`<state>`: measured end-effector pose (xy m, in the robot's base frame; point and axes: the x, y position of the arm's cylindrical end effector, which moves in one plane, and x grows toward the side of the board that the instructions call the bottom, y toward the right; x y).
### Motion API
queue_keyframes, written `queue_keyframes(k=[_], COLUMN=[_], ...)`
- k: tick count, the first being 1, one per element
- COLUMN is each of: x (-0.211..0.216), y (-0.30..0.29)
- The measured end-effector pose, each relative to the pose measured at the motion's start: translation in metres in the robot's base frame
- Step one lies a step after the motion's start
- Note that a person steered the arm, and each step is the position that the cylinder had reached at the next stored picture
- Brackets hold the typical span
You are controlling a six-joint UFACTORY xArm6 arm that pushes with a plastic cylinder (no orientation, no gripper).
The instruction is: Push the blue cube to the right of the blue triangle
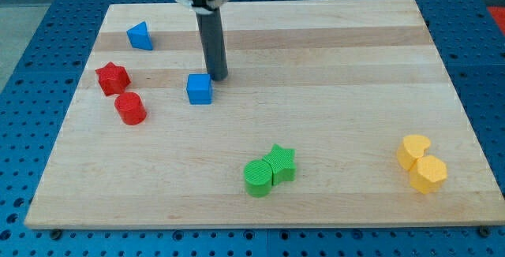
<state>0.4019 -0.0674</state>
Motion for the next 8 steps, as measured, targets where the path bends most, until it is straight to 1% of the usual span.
queue_keyframes(k=[1, 2, 3, 4, 5, 6, 7, 8], x=[0.033, 0.046, 0.053, 0.053, 0.053, 0.017, -0.028, -0.045], y=[0.016, 0.024, 0.022, -0.013, -0.014, -0.014, -0.022, -0.031])
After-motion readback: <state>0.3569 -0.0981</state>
